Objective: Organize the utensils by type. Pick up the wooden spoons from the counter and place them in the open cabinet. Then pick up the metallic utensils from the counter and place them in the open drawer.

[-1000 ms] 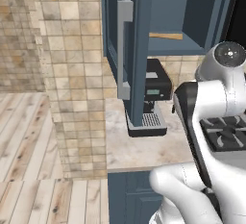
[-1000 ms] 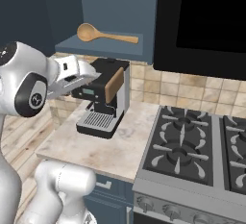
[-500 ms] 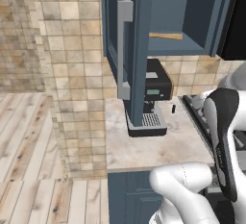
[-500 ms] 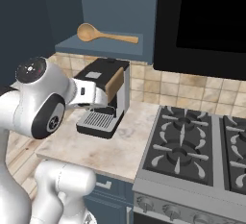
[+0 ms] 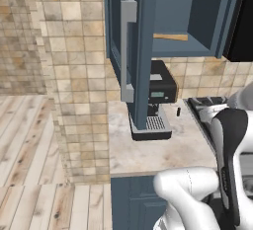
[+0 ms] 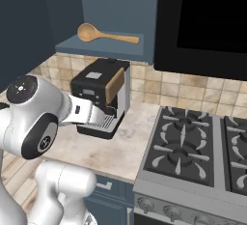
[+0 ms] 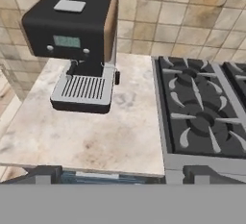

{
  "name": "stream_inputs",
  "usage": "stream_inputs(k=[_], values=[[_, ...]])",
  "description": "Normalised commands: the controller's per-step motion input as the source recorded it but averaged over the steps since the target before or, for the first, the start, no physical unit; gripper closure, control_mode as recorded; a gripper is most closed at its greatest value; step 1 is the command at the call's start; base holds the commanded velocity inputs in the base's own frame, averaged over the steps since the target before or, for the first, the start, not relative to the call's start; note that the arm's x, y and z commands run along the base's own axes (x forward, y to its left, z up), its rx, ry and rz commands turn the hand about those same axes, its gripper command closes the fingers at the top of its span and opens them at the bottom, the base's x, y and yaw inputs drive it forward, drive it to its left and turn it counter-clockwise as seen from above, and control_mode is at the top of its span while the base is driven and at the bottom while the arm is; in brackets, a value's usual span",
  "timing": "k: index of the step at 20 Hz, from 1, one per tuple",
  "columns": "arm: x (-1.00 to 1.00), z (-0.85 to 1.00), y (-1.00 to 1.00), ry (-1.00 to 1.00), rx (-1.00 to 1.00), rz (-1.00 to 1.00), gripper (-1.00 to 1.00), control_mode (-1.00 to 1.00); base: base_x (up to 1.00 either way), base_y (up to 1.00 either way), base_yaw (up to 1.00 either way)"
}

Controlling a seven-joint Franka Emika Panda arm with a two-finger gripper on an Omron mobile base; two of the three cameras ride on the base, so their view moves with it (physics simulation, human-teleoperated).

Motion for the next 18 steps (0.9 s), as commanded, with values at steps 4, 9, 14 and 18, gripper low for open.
stream_inputs(k=[4, 9, 14, 18], values=[[0.0, 0.0, 0.01, 0.0, 0.0, 0.0, -1.0, -1.0, 0.0, 0.0, 0.0], [-0.26, -0.03, -0.01, -0.01, 0.0, -0.01, -1.0, -1.0, 0.0, 0.0, 0.0], [0.0, 0.0, 0.0, 0.0, 0.0, 0.0, -1.0, 1.0, -0.88, -0.16, -0.14], [0.0, 0.0, 0.0, 0.0, 0.0, 0.0, -1.0, 1.0, -0.75, -0.21, -0.4]])
